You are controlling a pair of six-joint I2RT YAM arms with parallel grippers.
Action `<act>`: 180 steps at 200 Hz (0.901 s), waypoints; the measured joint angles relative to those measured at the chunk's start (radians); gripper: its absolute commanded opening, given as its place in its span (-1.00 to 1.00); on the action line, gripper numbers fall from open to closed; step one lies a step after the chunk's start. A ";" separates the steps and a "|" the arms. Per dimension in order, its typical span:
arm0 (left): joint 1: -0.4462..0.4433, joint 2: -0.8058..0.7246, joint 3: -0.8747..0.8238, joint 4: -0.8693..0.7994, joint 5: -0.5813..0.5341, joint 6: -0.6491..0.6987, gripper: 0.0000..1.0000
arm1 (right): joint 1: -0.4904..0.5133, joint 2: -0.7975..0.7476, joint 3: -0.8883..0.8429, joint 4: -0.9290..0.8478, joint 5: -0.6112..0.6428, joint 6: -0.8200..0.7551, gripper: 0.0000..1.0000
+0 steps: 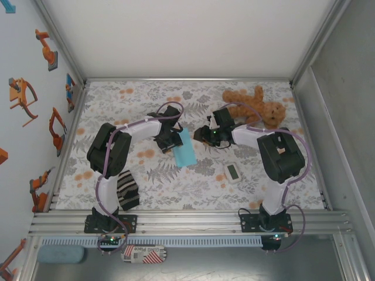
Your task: Fold a paper plane with a square sheet of paper (pick it up from the middle)
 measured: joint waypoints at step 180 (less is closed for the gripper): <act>-0.005 0.008 0.009 -0.014 -0.013 0.016 -0.05 | 0.002 0.027 0.013 0.003 -0.045 0.000 -0.29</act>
